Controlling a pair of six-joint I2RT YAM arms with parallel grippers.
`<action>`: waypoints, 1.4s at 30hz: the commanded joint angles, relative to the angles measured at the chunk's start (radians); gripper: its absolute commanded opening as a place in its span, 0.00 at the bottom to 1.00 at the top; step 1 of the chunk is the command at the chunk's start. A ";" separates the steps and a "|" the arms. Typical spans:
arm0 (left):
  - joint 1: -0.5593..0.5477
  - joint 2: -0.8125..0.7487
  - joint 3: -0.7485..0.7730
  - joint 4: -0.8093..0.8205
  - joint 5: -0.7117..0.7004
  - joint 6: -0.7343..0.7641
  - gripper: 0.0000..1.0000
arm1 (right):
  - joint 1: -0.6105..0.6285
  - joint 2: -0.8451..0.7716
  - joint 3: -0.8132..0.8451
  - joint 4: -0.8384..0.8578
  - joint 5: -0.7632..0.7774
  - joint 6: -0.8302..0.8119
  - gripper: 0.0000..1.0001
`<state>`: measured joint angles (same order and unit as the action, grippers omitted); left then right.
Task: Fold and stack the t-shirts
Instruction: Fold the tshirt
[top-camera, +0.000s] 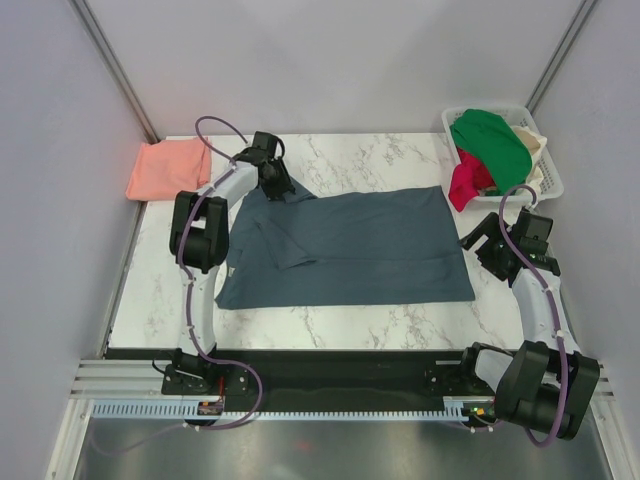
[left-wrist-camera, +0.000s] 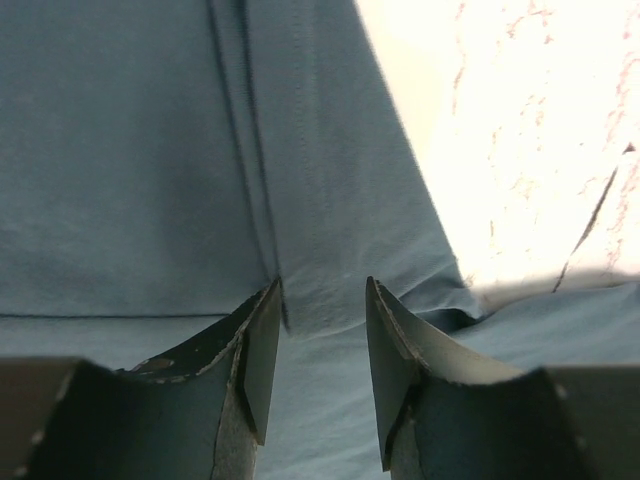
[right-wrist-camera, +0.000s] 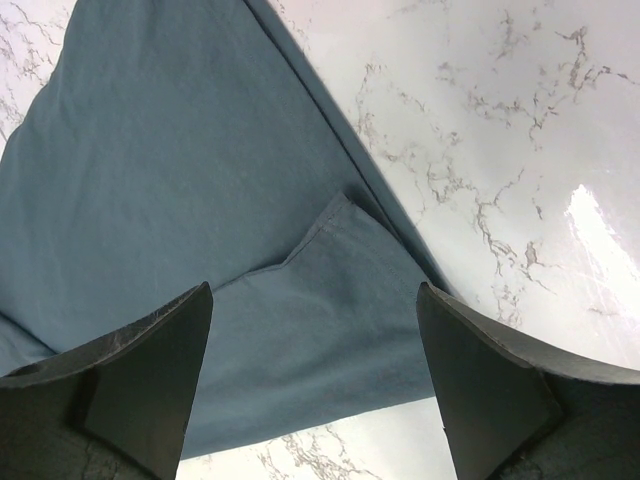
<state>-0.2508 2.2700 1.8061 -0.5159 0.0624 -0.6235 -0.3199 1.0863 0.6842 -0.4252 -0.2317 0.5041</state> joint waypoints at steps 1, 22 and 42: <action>-0.019 0.022 0.067 0.011 0.013 0.024 0.45 | 0.002 -0.002 0.012 0.025 -0.001 -0.016 0.91; -0.027 -0.174 -0.023 0.025 0.070 0.056 0.02 | 0.162 0.191 0.204 0.092 0.063 0.028 0.84; -0.028 -0.389 -0.254 0.016 0.091 0.082 0.02 | 0.377 0.960 1.012 -0.044 0.342 -0.018 0.70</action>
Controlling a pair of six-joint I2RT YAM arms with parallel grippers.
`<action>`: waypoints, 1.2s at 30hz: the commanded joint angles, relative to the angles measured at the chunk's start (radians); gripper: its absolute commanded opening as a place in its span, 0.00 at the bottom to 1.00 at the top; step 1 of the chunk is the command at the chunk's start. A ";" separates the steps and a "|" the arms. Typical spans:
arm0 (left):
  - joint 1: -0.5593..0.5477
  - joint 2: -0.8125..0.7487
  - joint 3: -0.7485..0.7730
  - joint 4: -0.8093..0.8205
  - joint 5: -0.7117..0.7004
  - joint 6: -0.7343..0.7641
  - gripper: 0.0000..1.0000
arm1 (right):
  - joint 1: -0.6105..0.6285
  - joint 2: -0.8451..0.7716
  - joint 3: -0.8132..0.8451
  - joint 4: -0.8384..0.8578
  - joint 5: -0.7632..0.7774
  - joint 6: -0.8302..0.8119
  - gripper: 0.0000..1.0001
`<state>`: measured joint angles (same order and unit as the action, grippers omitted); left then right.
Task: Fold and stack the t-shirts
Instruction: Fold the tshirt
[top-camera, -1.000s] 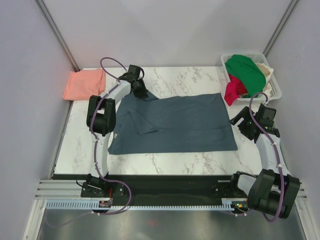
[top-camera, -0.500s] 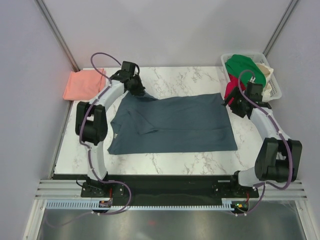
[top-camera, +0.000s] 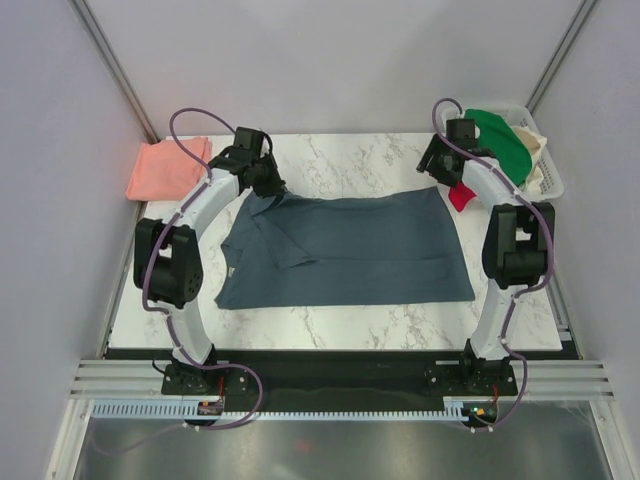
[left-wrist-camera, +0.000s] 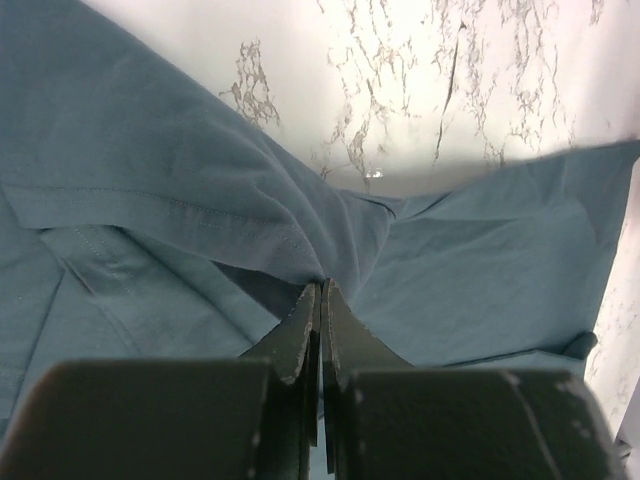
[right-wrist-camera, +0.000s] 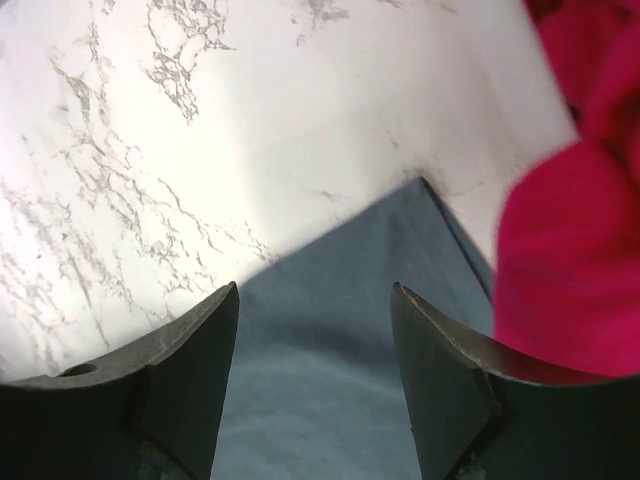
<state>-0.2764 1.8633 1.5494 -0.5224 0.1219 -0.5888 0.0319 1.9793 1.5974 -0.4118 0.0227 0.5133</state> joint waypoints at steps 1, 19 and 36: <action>-0.003 0.022 0.009 0.022 0.036 0.047 0.02 | 0.032 0.088 0.120 -0.067 0.104 -0.033 0.70; -0.007 0.114 0.040 0.027 0.068 0.057 0.02 | 0.039 0.351 0.314 -0.157 0.358 -0.093 0.57; 0.035 0.019 -0.099 0.036 -0.119 0.038 0.52 | 0.037 0.389 0.280 -0.133 0.324 -0.093 0.03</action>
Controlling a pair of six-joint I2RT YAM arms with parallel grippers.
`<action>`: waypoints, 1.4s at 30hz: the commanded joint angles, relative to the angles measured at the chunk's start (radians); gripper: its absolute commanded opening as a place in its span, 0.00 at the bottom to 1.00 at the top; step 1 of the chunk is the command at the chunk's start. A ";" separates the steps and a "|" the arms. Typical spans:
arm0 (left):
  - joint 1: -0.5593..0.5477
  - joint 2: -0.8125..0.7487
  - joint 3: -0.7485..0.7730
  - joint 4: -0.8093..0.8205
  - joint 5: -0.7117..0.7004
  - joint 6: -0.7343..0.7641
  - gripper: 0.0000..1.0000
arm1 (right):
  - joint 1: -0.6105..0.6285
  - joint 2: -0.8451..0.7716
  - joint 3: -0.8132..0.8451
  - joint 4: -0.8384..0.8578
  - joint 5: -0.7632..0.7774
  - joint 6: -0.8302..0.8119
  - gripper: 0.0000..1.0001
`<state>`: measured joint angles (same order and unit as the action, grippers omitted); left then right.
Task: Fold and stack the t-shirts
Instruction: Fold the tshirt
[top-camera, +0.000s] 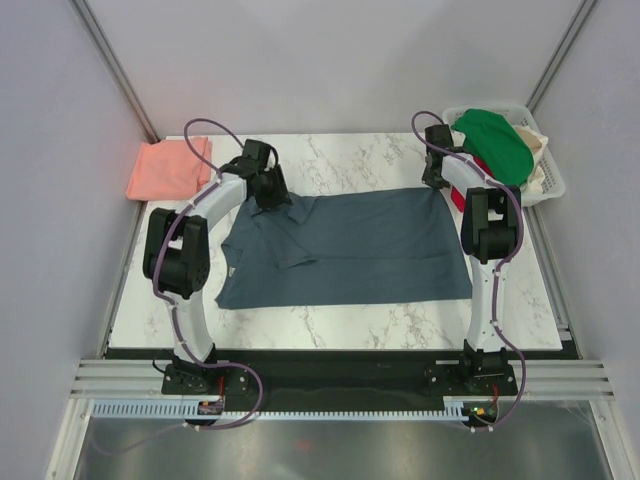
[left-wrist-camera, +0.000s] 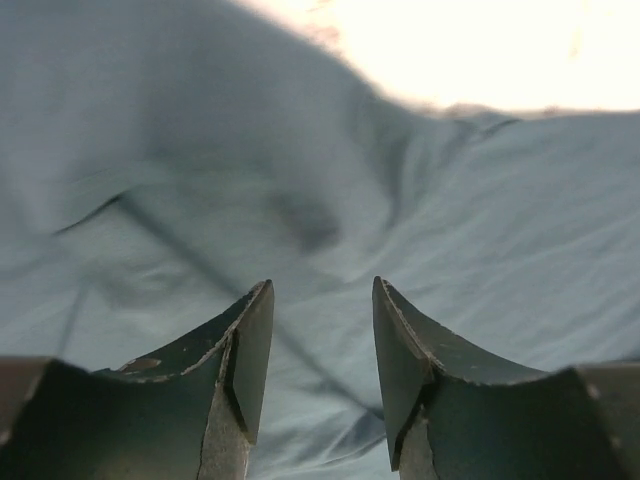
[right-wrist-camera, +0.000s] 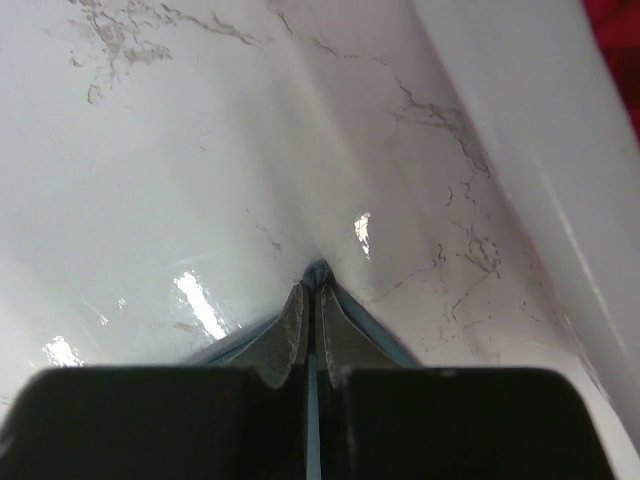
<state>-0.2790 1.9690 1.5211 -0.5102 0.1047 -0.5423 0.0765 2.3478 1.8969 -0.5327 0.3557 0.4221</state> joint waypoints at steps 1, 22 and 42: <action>0.070 -0.119 -0.100 0.041 -0.102 -0.027 0.52 | -0.007 0.019 -0.024 -0.009 -0.012 -0.002 0.02; 0.219 0.025 -0.148 0.220 -0.039 -0.088 0.43 | -0.007 -0.016 -0.062 0.023 -0.070 0.004 0.00; 0.216 0.048 -0.072 0.279 -0.017 -0.077 0.02 | -0.009 -0.007 -0.076 0.040 -0.074 0.007 0.00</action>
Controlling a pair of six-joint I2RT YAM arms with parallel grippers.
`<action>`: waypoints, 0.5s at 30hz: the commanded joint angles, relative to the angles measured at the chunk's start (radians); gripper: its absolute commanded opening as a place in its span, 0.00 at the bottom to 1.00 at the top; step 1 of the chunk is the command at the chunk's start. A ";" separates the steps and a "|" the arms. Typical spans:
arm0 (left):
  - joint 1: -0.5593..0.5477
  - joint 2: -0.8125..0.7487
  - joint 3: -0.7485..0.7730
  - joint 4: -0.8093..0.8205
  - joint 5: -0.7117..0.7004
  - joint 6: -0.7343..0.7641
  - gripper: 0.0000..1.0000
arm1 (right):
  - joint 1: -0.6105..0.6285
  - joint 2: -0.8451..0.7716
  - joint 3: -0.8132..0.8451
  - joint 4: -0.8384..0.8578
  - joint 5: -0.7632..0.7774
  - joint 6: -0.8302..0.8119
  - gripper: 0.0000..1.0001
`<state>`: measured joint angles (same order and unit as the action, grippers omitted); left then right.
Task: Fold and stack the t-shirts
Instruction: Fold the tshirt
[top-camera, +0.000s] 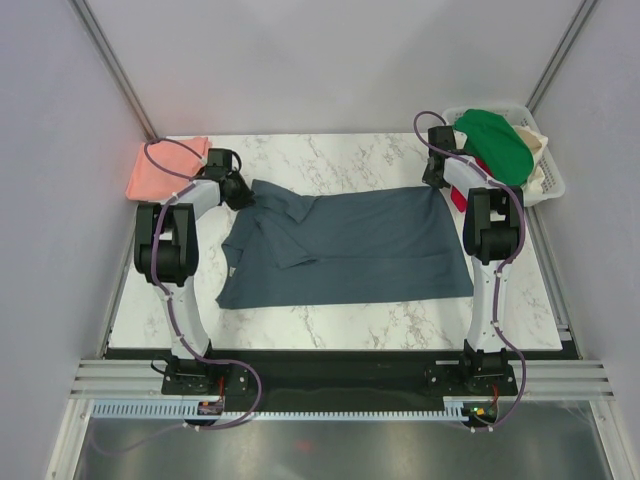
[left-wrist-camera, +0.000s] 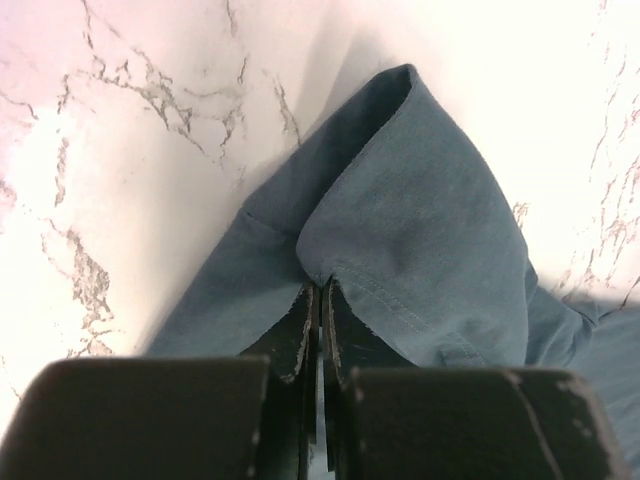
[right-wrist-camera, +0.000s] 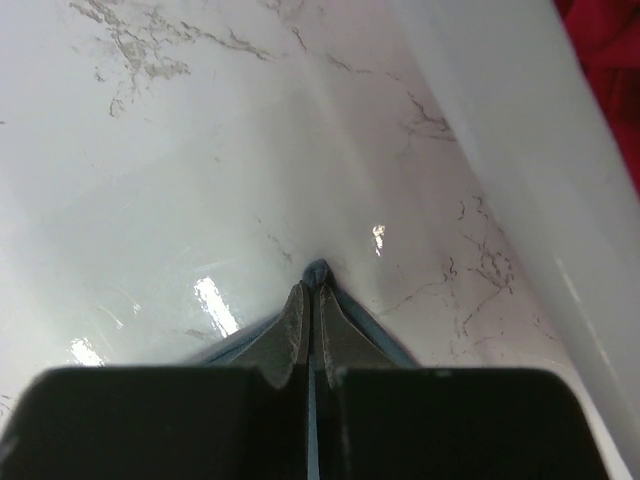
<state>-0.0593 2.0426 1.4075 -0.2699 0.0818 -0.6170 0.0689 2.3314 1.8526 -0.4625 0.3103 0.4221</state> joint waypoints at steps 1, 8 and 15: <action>-0.004 -0.033 0.044 0.035 0.009 0.005 0.02 | 0.000 0.006 -0.032 -0.030 -0.024 0.010 0.00; -0.010 -0.114 0.120 -0.061 0.064 0.022 0.02 | -0.004 -0.101 -0.020 -0.059 -0.039 0.026 0.00; -0.011 -0.240 0.151 -0.167 0.111 0.034 0.02 | -0.004 -0.242 -0.076 -0.073 -0.043 0.027 0.00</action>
<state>-0.0681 1.9022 1.5013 -0.3885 0.1440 -0.6151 0.0669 2.2147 1.7889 -0.5282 0.2768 0.4381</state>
